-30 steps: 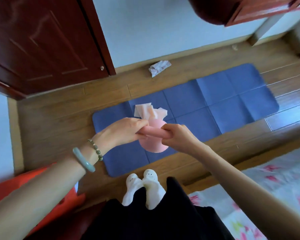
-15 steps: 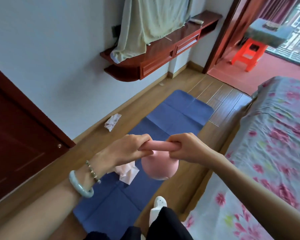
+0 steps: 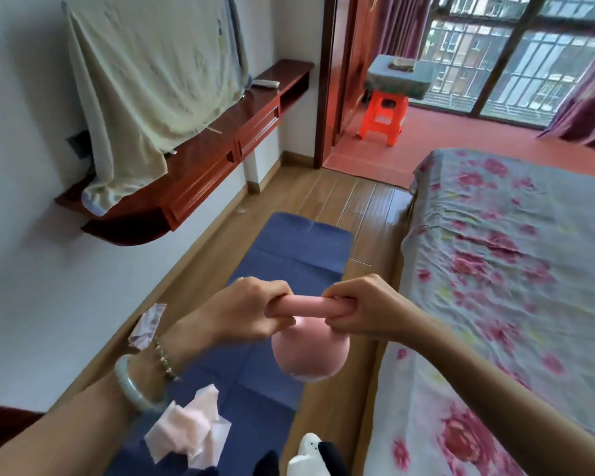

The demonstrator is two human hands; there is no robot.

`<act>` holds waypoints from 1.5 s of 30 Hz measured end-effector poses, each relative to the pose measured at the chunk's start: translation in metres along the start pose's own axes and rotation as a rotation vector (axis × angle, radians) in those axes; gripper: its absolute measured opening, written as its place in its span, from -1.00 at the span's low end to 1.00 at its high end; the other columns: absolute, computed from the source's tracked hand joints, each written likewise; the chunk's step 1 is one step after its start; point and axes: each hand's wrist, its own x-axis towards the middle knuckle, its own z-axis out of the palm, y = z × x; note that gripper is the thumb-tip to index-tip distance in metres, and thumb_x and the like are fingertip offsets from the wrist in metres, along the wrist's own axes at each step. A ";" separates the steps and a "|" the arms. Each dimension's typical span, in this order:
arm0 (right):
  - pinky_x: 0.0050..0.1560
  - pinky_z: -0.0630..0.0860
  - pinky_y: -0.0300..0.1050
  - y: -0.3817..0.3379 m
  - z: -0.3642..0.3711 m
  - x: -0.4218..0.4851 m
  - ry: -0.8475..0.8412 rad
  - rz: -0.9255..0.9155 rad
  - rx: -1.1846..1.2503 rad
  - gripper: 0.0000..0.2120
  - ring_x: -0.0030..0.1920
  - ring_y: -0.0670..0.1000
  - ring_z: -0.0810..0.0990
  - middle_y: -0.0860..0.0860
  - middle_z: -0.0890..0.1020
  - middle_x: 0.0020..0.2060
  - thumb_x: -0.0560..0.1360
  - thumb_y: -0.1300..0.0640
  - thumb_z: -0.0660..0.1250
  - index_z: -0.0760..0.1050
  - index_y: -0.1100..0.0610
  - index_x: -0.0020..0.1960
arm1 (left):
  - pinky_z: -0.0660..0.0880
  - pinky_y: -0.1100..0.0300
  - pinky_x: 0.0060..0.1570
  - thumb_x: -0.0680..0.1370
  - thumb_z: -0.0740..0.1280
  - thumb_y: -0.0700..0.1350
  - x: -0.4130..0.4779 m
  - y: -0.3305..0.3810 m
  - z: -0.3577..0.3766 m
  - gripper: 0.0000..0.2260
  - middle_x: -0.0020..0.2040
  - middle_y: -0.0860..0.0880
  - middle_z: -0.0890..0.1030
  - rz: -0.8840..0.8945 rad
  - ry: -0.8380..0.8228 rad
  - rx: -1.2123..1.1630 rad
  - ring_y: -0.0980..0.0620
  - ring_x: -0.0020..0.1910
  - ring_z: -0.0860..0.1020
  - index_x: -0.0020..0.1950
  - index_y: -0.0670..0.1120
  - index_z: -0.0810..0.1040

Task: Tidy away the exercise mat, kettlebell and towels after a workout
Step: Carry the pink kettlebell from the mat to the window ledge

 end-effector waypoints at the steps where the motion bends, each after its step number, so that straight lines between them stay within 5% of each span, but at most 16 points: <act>1: -0.33 0.44 -0.24 0.011 -0.011 0.005 0.013 0.013 -0.003 -0.82 -0.33 -0.05 0.54 -0.12 0.54 -0.42 0.31 0.16 0.41 0.62 -0.01 -0.11 | 0.36 0.30 -0.33 0.38 0.36 0.08 0.019 0.000 -0.003 -0.81 -0.36 0.18 0.49 0.009 0.005 -0.017 0.17 -0.37 0.47 -0.09 0.02 0.56; 11: -0.27 0.37 -0.36 0.120 -0.097 0.053 0.166 0.174 -0.003 -0.78 -0.24 -0.08 0.52 -0.05 0.60 -0.34 0.33 0.16 0.43 0.63 0.04 -0.03 | 0.50 0.10 -0.26 0.37 0.39 0.04 0.201 0.000 -0.007 -0.82 -0.29 0.10 0.60 0.099 -0.064 -0.057 0.11 -0.31 0.55 -0.09 0.01 0.59; 33: -0.27 0.41 -0.44 0.409 -0.325 0.280 0.224 0.247 -0.057 -0.72 -0.33 -0.24 0.51 -0.14 0.57 -0.26 0.40 0.13 0.46 0.60 0.07 0.11 | 0.52 0.07 -0.20 0.40 0.41 0.04 0.661 -0.059 -0.039 -0.80 -0.21 0.10 0.62 0.285 -0.131 -0.020 0.10 -0.25 0.56 -0.04 0.01 0.57; 45: -0.30 0.46 -0.20 0.586 -0.457 0.429 0.158 0.182 -0.112 -0.80 -0.33 -0.02 0.55 0.00 0.63 -0.35 0.37 0.10 0.44 0.63 0.04 0.00 | 0.51 0.12 -0.13 0.44 0.44 -0.01 0.908 -0.106 -0.052 -0.77 -0.11 0.06 0.60 0.347 -0.116 -0.038 0.11 -0.17 0.55 0.05 -0.06 0.58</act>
